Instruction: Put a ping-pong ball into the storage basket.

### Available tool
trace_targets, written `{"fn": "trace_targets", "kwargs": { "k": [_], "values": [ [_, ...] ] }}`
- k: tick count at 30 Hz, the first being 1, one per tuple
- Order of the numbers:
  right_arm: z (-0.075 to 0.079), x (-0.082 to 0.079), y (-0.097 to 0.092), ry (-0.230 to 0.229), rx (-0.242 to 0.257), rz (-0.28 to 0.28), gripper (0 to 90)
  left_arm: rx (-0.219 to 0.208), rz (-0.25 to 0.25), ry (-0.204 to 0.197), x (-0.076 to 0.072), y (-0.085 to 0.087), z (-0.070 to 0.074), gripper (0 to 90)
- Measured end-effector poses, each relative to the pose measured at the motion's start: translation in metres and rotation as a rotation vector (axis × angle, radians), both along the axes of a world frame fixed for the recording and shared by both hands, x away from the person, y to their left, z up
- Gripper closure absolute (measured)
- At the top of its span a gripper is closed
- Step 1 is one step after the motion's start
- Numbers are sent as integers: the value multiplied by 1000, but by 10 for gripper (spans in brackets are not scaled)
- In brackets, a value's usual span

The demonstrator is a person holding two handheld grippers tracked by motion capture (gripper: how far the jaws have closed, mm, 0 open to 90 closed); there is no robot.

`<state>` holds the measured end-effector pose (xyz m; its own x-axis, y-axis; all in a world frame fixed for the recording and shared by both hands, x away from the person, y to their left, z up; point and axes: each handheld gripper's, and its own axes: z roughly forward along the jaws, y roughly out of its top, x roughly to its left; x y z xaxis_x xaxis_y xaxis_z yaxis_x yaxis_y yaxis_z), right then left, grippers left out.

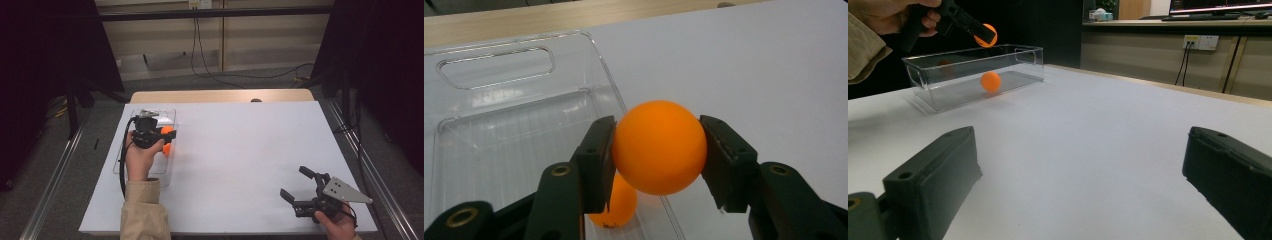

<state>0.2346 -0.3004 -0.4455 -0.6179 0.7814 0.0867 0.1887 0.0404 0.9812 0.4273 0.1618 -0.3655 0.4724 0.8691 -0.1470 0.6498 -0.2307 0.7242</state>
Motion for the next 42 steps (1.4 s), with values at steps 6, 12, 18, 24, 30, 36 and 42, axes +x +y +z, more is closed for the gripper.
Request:
{"fn": "trace_targets", "kwargs": {
  "k": [6,12,18,24,30,36,42],
  "values": [
    [0,0,0,1,-1,0,12,2,7,-2,0,2,0,510],
    [0,0,0,0,0,1,11,6,17,-6,0,6,0,510],
    [0,0,0,-1,-1,1,12,12,24,-9,-1,9,0,510],
    [0,0,0,-1,-1,1,12,18,38,-7,-1,13,-1,510],
    [0,0,0,0,-1,1,12,26,45,-16,-1,16,-2,510],
    [0,0,0,0,-1,1,12,32,53,-18,-1,19,-3,510],
    [0,0,0,1,1,-2,12,33,64,-17,-1,21,-4,510]
  ]
}}
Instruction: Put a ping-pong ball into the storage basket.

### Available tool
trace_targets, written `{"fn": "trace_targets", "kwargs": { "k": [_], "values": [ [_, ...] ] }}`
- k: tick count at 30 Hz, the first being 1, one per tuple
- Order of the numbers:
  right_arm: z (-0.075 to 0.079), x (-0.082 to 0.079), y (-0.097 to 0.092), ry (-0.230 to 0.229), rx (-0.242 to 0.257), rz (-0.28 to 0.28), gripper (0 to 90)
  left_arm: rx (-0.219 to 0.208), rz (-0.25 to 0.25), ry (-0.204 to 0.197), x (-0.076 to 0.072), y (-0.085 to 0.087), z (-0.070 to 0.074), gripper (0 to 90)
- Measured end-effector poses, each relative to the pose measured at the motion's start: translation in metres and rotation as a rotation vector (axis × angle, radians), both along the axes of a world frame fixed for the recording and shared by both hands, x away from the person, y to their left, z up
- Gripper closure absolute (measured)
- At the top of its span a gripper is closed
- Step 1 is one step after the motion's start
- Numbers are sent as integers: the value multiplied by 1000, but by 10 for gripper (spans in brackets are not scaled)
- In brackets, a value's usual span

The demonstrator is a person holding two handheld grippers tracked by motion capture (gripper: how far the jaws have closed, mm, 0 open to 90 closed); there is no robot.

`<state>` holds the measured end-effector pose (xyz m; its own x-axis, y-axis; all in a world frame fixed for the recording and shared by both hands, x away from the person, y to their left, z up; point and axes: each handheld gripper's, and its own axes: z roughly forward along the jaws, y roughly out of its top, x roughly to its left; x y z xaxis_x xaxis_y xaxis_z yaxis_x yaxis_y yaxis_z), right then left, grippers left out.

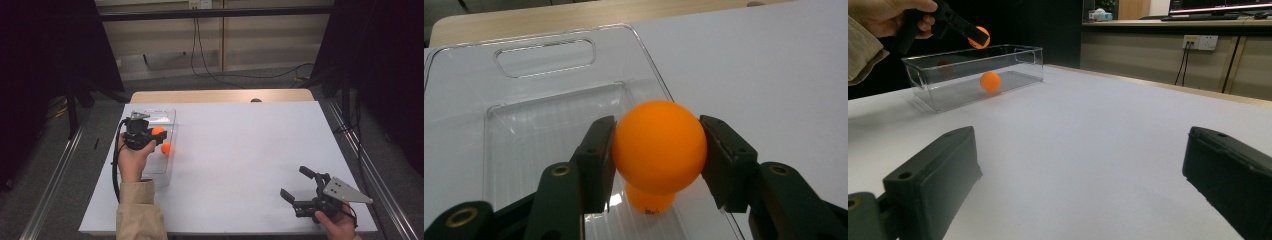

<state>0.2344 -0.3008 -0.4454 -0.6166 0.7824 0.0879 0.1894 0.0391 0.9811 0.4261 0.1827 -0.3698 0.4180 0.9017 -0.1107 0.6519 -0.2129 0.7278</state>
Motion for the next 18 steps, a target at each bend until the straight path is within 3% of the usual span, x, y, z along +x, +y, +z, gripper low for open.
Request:
{"fn": "trace_targets", "kwargs": {
  "k": [18],
  "values": [
    [0,0,0,-2,0,0,12,8,24,5,1,7,-6,509]
  ]
}}
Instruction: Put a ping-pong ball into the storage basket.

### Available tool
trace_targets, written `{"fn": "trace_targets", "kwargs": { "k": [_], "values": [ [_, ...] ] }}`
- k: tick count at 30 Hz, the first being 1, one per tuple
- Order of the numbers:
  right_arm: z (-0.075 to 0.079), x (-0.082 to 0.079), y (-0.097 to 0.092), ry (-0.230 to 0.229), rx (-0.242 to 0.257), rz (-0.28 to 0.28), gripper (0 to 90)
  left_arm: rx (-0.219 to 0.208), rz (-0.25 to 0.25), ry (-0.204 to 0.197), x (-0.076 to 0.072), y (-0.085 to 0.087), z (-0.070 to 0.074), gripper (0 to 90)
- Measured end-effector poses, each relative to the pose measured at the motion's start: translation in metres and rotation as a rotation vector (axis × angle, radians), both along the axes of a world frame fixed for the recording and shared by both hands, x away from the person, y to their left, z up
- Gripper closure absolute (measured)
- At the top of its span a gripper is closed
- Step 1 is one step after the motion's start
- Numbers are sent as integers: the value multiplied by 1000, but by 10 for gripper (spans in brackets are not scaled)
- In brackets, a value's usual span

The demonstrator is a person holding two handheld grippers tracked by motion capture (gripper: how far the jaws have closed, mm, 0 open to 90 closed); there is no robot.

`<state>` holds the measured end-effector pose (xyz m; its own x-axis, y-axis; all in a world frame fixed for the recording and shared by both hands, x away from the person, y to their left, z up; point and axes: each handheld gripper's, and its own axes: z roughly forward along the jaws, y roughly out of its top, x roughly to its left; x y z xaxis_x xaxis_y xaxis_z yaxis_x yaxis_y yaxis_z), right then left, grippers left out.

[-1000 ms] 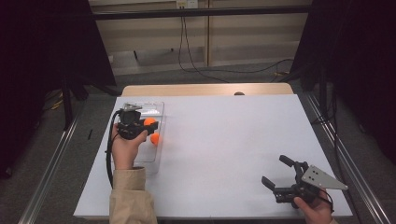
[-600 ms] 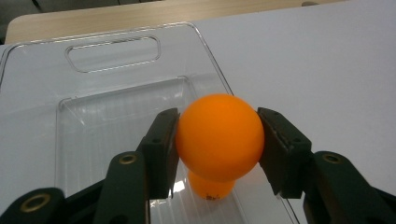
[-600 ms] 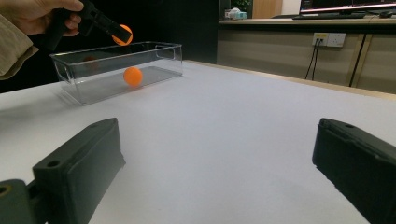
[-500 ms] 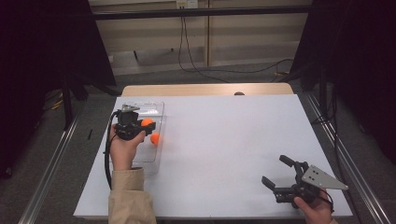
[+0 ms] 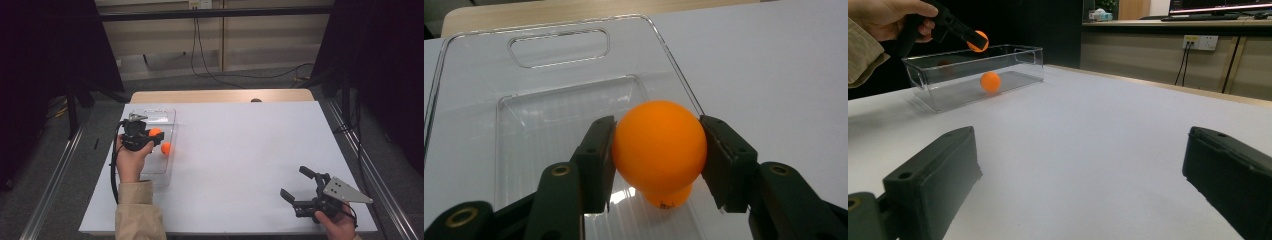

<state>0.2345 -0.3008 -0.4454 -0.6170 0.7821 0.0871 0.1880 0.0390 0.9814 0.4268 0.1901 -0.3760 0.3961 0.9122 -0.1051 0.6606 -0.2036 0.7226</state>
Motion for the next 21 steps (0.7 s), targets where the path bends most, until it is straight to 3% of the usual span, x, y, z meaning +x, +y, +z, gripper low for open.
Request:
{"fn": "trace_targets", "kwargs": {
  "k": [21],
  "values": [
    [0,0,0,0,1,0,12,32,30,10,0,5,-5,509]
  ]
}}
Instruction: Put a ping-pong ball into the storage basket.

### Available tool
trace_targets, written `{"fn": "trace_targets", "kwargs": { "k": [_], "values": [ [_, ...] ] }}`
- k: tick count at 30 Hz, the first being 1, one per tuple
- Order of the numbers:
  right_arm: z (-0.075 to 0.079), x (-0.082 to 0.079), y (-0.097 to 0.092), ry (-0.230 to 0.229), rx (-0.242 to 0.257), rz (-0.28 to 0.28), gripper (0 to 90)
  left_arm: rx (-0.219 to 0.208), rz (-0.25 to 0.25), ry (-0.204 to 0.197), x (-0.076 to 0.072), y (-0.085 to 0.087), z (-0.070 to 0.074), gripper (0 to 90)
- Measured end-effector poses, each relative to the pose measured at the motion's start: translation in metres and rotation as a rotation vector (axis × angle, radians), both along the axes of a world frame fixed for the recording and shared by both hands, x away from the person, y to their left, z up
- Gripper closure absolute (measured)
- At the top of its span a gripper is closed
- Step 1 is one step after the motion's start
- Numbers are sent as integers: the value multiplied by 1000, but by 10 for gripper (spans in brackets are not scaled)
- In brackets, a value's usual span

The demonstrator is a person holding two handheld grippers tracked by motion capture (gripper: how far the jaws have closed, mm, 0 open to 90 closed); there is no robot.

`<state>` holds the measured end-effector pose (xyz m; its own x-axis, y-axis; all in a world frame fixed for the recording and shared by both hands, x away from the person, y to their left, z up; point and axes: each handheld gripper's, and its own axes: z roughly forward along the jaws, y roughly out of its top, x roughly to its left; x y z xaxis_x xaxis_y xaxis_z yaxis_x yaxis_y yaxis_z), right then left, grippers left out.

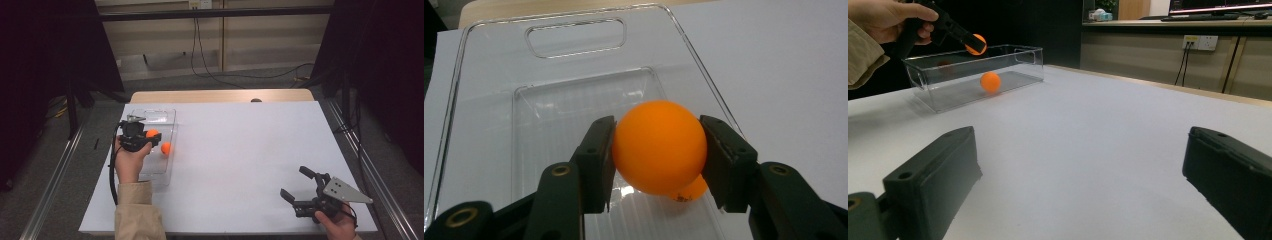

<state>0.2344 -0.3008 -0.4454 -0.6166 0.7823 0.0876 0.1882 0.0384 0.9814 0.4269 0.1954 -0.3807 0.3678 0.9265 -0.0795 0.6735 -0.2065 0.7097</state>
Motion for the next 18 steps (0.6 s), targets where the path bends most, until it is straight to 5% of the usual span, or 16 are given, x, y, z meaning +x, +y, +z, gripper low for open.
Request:
{"fn": "trace_targets", "kwargs": {
  "k": [18],
  "values": [
    [0,0,0,0,0,2,12,29,20,2,0,4,-3,507]
  ]
}}
